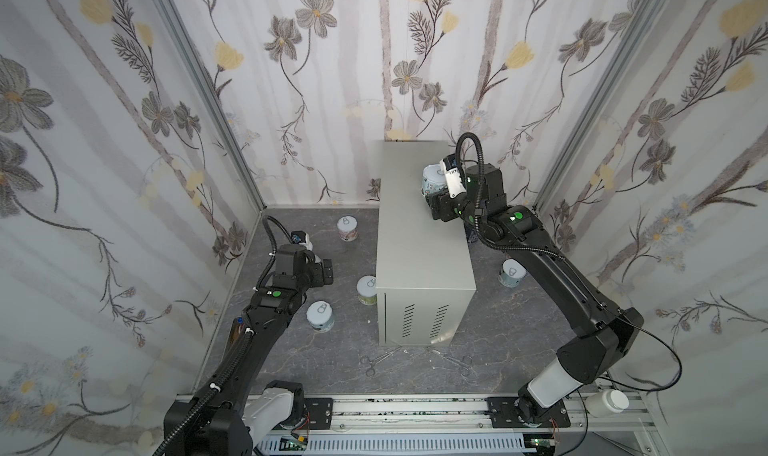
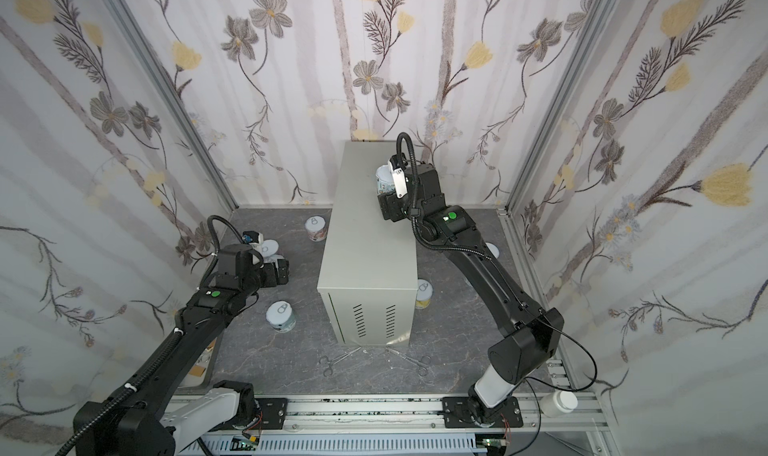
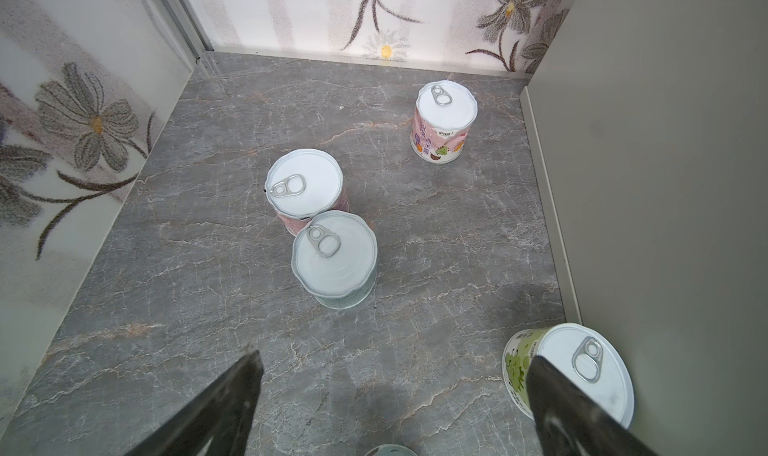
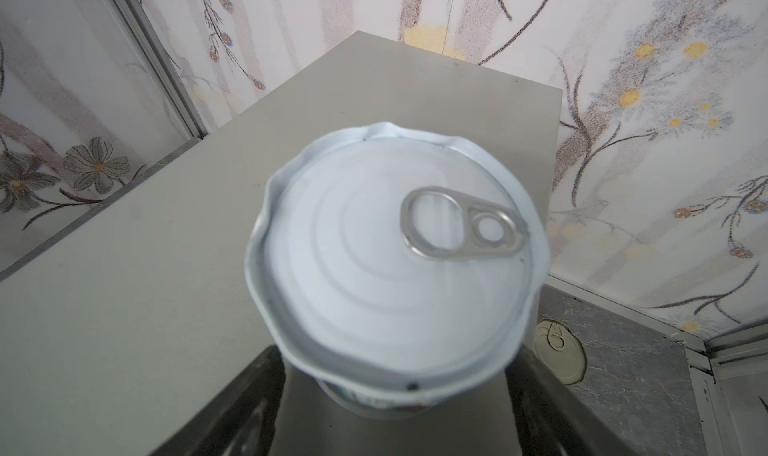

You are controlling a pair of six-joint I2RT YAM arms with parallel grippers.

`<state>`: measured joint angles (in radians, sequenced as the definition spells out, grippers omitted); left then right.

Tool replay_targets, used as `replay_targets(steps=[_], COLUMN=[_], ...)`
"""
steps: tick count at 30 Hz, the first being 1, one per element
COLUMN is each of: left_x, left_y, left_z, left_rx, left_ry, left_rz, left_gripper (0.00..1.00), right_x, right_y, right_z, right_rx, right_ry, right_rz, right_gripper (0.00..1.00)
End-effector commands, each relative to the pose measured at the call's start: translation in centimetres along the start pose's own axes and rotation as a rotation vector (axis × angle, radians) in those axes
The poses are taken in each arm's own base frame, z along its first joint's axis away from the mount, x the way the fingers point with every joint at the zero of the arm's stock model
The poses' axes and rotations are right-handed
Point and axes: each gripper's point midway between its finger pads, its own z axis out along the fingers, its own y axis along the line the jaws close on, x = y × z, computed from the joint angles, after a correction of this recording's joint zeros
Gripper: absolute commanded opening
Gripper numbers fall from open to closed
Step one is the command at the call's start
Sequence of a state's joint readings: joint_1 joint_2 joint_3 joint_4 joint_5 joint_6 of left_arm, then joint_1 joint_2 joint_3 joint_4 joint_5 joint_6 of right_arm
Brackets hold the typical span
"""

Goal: Place and organize the canned foods onto the counter
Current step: 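Lower the light-blue can onto the cabinet top and release it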

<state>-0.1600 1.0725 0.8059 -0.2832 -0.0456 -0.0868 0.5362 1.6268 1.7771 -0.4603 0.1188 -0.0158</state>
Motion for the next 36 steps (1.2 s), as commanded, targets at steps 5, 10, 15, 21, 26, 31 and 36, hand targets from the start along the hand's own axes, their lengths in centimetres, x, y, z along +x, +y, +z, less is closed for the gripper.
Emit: replay_targets(steps=[5, 10, 15, 21, 26, 31, 36], left_x=[-0.5, -0.3, -0.2, -0.1, -0.1, 0.0, 0.0], left_y=[-0.1, -0.1, 0.1, 0.1, 0.1, 0.2, 0.2], left_z=[0.2, 0.4, 0.5, 0.6, 0.6, 0.6, 0.6], left_rx=[0.003, 0.004, -0.004, -0.006, -0.009, -0.01, -0.012], left_ry=[-0.025, -0.019, -0.019, -0.018, -0.019, -0.017, -0.017], left_rz=[-0.004, -0.004, -0.001, -0.002, -0.001, 0.0, 0.001], left_gripper=[1.0, 1.0, 1.0, 1.0, 1.0, 1.0, 1.0], right_x=[-2.5, -2.9, -3.3, -4.1, -4.3, -4.5, -4.2], right_y=[-0.7, -1.0, -1.6, -2.0, -2.9, -3.5, -4.4], right_z=[0.3, 1.2, 2.1, 3.5, 4.8, 5.7, 6.4], right_rx=[0.028, 0.029, 0.035, 0.03, 0.049, 0.068, 0.09], right_ry=[-0.106, -0.131, -0.155, -0.175, -0.178, -0.184, -0.18], right_rz=[0.031, 0.044, 0.057, 0.057, 0.065, 0.067, 0.076], right_gripper=[0.75, 0.7, 0.66, 0.64, 0.64, 0.64, 0.64])
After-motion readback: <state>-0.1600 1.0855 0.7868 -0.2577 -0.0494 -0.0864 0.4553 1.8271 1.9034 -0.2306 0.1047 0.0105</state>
